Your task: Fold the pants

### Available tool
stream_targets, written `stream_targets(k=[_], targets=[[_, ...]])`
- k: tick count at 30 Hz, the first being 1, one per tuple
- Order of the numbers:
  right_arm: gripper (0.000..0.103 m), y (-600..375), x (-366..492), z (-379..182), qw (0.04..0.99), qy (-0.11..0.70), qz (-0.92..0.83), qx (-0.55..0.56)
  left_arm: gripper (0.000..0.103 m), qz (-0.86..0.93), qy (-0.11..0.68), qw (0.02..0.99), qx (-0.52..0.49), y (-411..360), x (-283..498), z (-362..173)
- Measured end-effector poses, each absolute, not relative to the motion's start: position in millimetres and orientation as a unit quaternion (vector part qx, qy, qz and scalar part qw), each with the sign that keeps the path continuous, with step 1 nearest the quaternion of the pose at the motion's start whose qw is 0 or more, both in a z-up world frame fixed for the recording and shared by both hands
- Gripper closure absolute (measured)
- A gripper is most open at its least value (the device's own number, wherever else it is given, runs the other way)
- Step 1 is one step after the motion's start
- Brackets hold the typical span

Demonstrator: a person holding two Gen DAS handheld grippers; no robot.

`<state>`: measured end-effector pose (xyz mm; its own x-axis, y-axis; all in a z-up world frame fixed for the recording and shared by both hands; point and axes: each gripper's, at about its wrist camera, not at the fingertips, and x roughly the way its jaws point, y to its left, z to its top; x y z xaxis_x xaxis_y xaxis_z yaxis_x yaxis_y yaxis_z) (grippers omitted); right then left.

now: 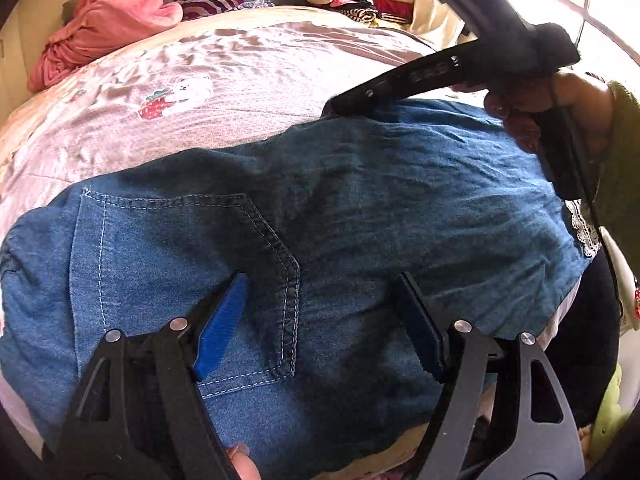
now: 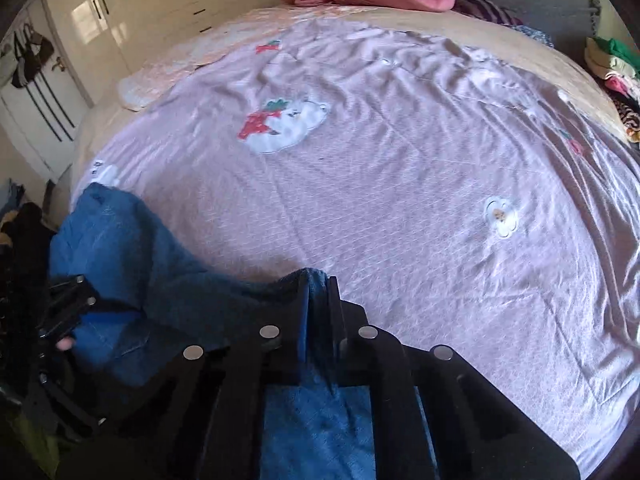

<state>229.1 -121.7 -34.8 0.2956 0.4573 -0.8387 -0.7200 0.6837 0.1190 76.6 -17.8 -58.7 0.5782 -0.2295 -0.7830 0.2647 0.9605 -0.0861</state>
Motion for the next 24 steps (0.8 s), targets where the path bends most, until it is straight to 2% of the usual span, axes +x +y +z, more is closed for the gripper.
stream_targets(k=[5,7,8,10,12,17,24], targets=[[0.094,-116.1,237.3,-50.5,0.802,0.459,0.359,-0.133,0.035,-0.137,0.435,0.89,0.021,-19.0,76.2,-60.9],[0.081,-126.7,233.2,-42.8,0.811,0.455,0.352,-0.109,0.034,-0.136,0.434,0.891,0.02,-19.5,75.6,-60.5],[0.077,-137.6,228.5,-33.4,0.818,0.447,0.352,-0.086,0.033,-0.137,0.433,0.891,0.02,-20.0,74.4,-59.6],[0.06,-162.3,215.5,-13.5,0.831,0.425,0.356,-0.044,0.032,-0.144,0.43,0.891,0.012,-19.5,71.0,-53.1],[0.048,-199.0,199.1,6.6,0.849,0.399,0.346,-0.005,0.032,-0.164,0.426,0.889,-0.015,-15.5,70.7,-42.2],[0.046,-306.0,170.3,23.9,0.885,0.372,0.274,0.057,0.028,-0.178,0.401,0.898,-0.047,-10.3,90.1,-5.9],[0.045,-400.9,185.0,-16.1,0.879,0.416,0.203,0.113,0.029,-0.17,0.433,0.882,-0.071,-27.6,173.2,-7.6]])
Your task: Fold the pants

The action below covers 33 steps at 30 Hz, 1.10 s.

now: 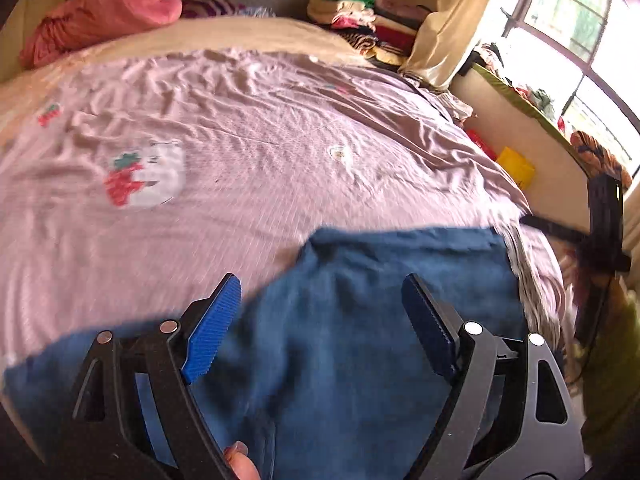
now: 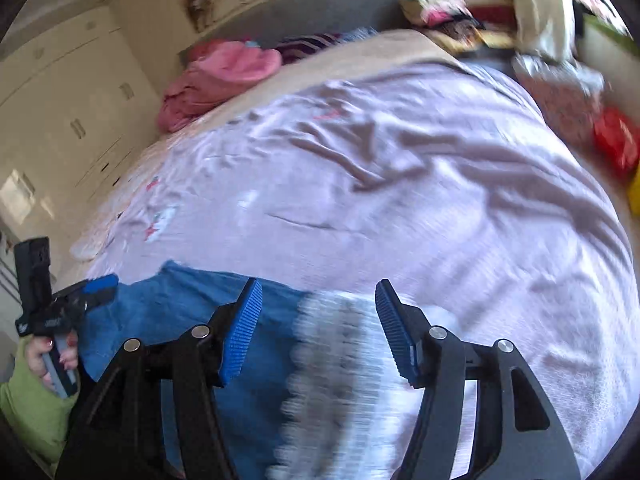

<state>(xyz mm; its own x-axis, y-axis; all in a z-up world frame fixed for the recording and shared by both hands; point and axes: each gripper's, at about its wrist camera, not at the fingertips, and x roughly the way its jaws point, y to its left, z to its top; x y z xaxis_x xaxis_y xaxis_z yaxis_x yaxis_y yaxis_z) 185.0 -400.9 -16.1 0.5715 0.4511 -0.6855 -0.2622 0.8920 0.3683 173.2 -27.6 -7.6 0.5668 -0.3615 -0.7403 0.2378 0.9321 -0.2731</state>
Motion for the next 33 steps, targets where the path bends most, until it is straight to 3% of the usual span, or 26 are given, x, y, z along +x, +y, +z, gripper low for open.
stream_targets(k=[1,2,3,4,6,8,10,11,13,14,22,29,33], targets=[[0.045,-402.5,186.2,-21.3,0.876,0.42,0.207,0.113,0.034,-0.165,0.444,0.878,-0.071,-31.9,184.9,-12.7],[0.045,-404.4,190.7,-28.8,0.874,0.426,0.204,0.112,0.047,-0.162,0.452,0.874,-0.07,-36.2,191.2,-18.0],[0.045,-405.1,193.4,-35.2,0.871,0.432,0.205,0.116,0.053,-0.159,0.461,0.871,-0.067,-39.4,198.7,-22.4],[0.047,-403.2,196.6,-41.1,0.865,0.437,0.215,0.121,0.053,-0.151,0.471,0.867,-0.064,-43.0,206.8,-28.9],[0.048,-400.4,198.9,-49.7,0.859,0.441,0.228,0.122,0.064,-0.148,0.489,0.858,-0.061,-48.2,213.2,-39.3],[0.049,-392.1,198.4,-54.8,0.855,0.444,0.243,0.114,0.064,-0.146,0.494,0.856,-0.048,-54.9,211.4,-45.6],[0.057,-386.1,195.5,-58.7,0.853,0.443,0.257,0.106,0.068,-0.14,0.488,0.861,-0.034,-59.4,207.8,-46.9],[0.061,-386.1,193.8,-60.8,0.85,0.441,0.264,0.114,0.076,-0.14,0.485,0.862,-0.036,-59.7,207.0,-46.5],[0.076,-389.1,189.4,-60.8,0.844,0.437,0.282,0.132,0.081,-0.139,0.475,0.869,-0.034,-60.5,203.6,-46.3],[0.077,-392.3,185.5,-58.4,0.845,0.43,0.287,0.136,0.083,-0.137,0.469,0.872,-0.032,-61.4,202.3,-46.1],[0.081,-384.1,173.5,1.5,0.894,0.353,0.268,0.069,0.085,-0.104,0.418,0.903,-0.007,-72.6,196.5,-30.0],[0.079,-359.9,203.8,-55.0,0.879,0.427,0.208,-0.03,0.083,-0.088,0.43,0.898,-0.006,-71.3,200.8,-45.5],[0.058,-370.1,206.8,-56.3,0.887,0.421,0.19,-0.008,0.076,-0.08,0.42,0.904,0.007,-71.6,200.8,-47.8]])
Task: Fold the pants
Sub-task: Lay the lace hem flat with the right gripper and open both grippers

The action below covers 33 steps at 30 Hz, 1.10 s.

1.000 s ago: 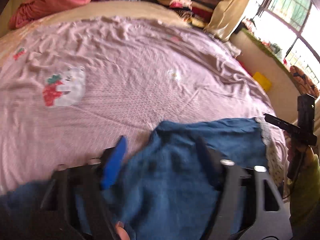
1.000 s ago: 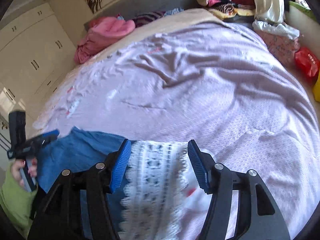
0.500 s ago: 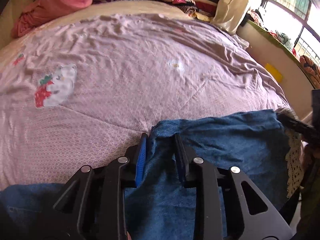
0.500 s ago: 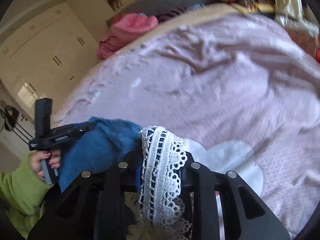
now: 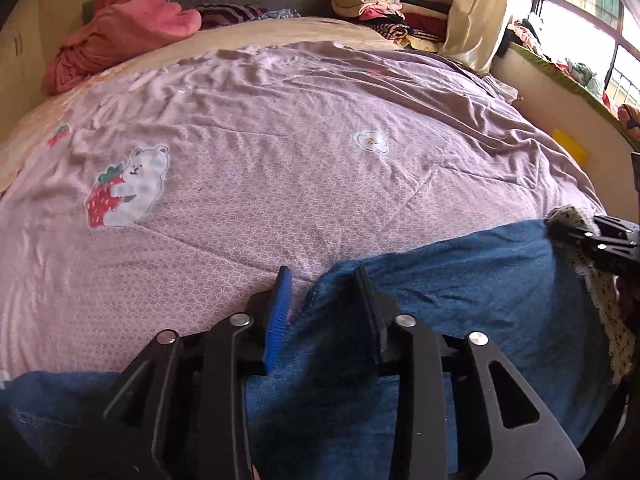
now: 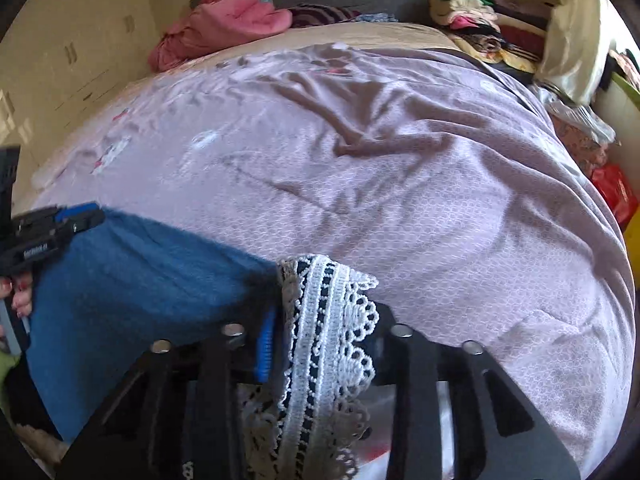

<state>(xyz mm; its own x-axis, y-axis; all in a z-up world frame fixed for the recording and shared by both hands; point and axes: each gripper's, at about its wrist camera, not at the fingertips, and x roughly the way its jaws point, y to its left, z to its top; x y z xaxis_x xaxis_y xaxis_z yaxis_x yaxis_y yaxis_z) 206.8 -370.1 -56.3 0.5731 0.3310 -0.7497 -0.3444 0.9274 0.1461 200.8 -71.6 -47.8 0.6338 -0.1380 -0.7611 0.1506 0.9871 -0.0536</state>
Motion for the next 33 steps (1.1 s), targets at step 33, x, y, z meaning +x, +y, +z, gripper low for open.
stream_targets(k=[33], targets=[[0.035,-341.1,55.8,-50.5,0.874,0.448,0.185,0.037,0.039,-0.15,0.444,0.881,0.057,-121.1,92.7,-57.5]])
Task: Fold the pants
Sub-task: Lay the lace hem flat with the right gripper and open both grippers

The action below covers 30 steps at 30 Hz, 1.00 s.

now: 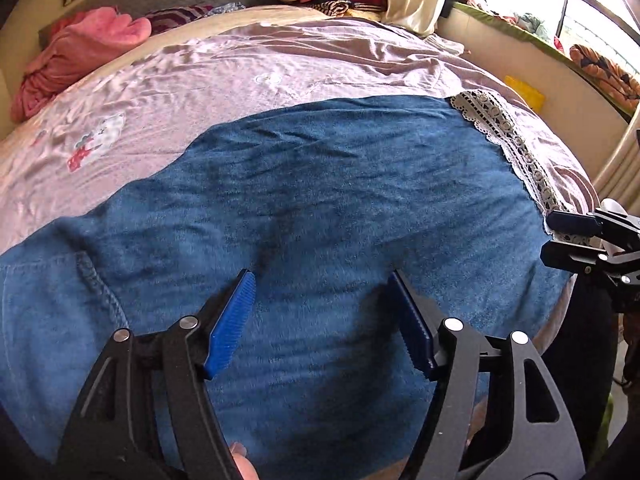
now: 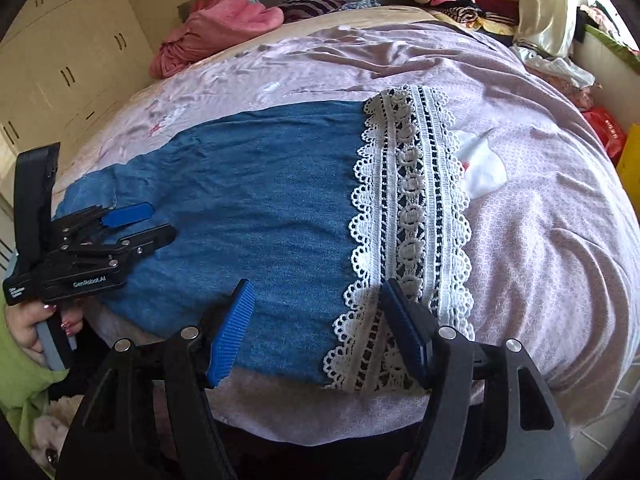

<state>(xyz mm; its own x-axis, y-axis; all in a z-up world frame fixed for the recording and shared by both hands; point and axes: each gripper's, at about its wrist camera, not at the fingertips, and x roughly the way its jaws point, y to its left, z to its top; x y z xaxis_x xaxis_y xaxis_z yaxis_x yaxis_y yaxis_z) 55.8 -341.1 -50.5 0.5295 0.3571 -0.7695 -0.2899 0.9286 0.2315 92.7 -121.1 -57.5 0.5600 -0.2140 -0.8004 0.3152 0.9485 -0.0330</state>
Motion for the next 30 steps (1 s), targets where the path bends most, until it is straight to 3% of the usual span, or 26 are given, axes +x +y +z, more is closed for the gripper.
stream_targets(k=[9,30], targets=[[0.031,-352.4,39.2,-40.7,0.872,0.452,0.176,0.065,0.025,-0.165,0.448,0.877,0.051,-127.1,74.8,-46.5],[0.02,-389.8,6.0,2.0,0.905,0.393,0.138,0.084,0.011,-0.196,0.404,0.89,0.076,-159.9,52.0,5.4]])
